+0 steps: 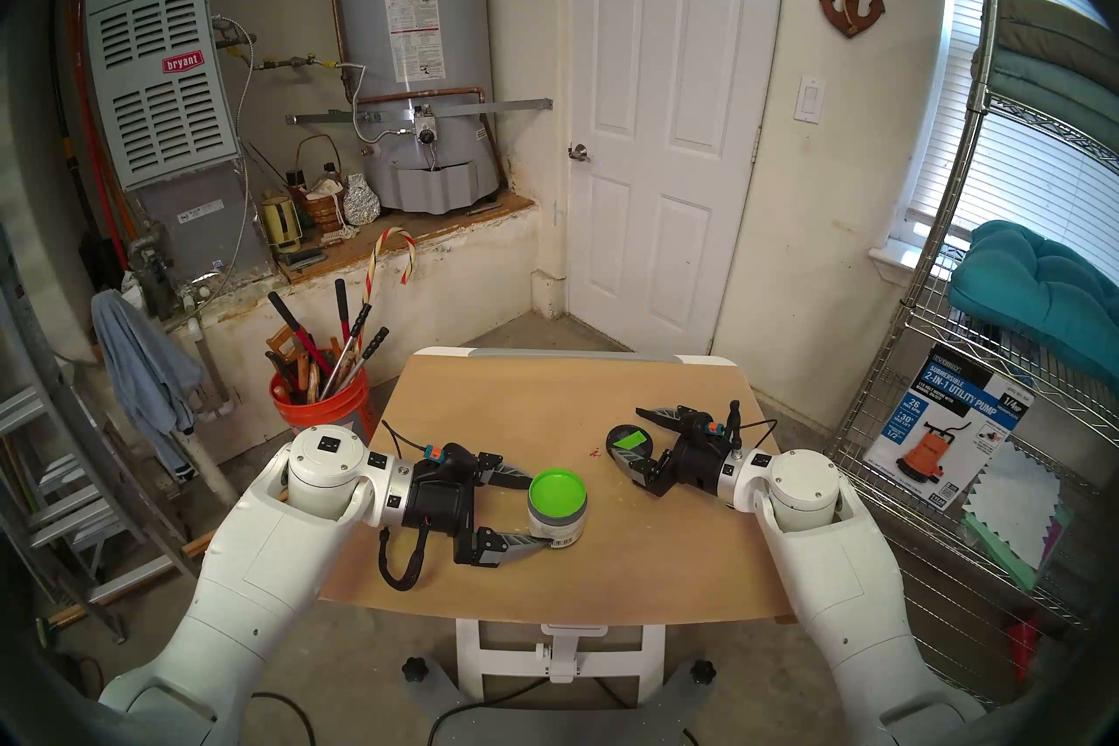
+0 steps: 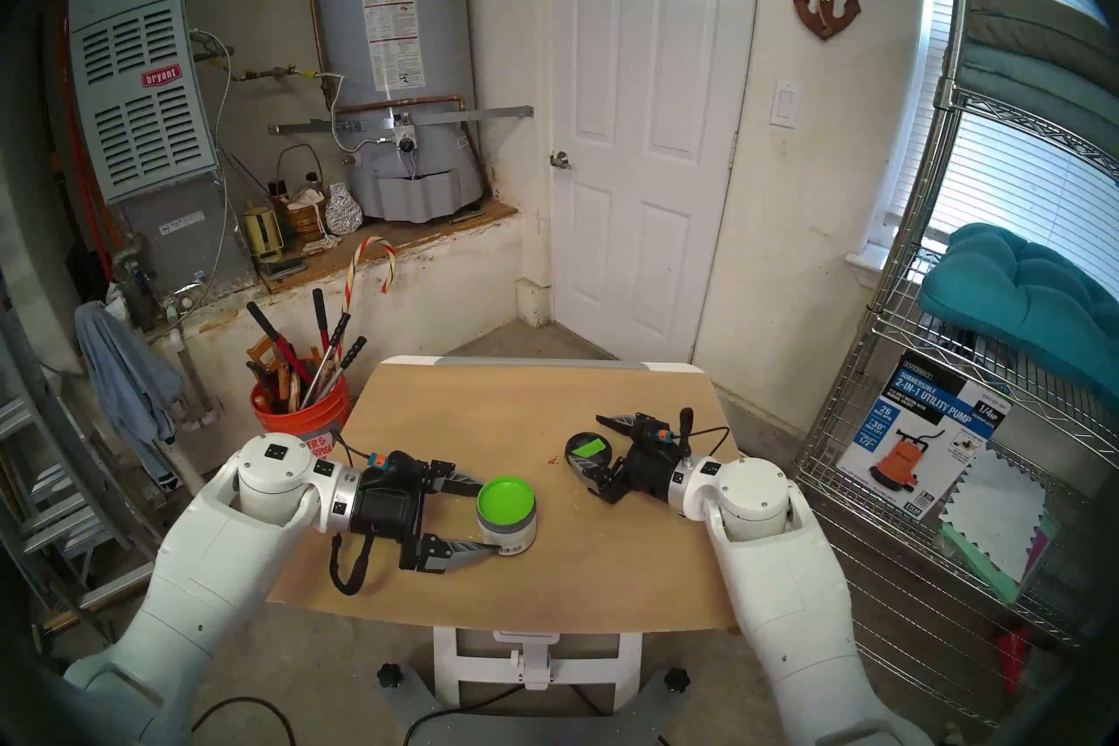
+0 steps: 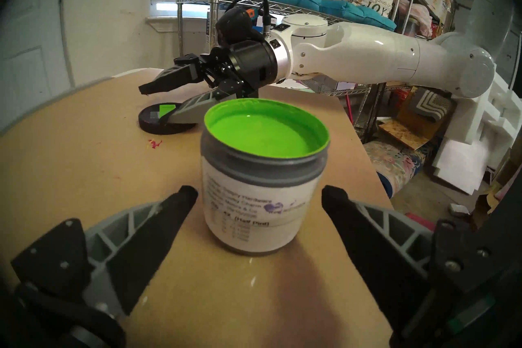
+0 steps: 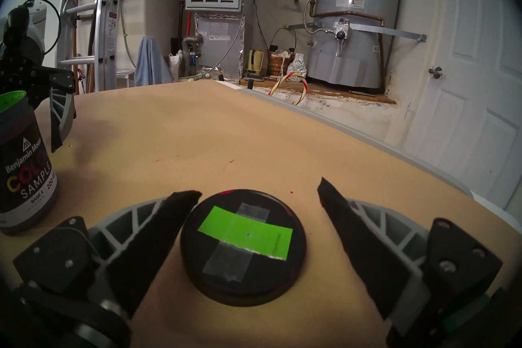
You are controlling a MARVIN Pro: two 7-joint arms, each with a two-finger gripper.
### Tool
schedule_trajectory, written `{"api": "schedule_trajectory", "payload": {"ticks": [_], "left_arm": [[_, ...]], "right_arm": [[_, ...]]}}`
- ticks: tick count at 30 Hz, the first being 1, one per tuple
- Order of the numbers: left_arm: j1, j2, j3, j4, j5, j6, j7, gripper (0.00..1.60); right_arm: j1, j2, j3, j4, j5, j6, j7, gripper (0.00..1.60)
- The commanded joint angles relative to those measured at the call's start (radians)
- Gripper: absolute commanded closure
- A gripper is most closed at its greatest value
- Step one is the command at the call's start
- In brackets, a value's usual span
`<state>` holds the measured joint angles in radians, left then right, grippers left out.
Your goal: Open paint jar
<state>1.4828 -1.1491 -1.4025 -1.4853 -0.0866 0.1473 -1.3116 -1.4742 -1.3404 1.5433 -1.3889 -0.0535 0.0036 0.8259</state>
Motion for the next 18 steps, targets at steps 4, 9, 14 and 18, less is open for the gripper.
{"api": "schedule_trajectory", "payload": {"ticks": [4,9,14,18], "left_arm": [[-0.018,-0.011,-0.006,-0.002,0.005,-0.011,0.015,0.00],[-0.013,-0.002,-0.022,-0.008,0.002,-0.009,0.018,0.00],[-0.012,0.005,-0.027,-0.009,0.000,-0.007,0.011,0.00],[-0.007,0.010,-0.032,-0.017,-0.002,-0.003,0.010,0.00]], "right_arm": [[0.006,-0.011,-0.002,-0.027,0.011,-0.009,0.006,0.00],[0.008,-0.012,-0.001,-0.023,0.010,-0.010,0.004,0.00],[0.011,-0.013,-0.002,-0.020,0.008,-0.011,0.005,0.00],[0.012,-0.013,-0.002,-0.019,0.007,-0.012,0.004,0.00]]}}
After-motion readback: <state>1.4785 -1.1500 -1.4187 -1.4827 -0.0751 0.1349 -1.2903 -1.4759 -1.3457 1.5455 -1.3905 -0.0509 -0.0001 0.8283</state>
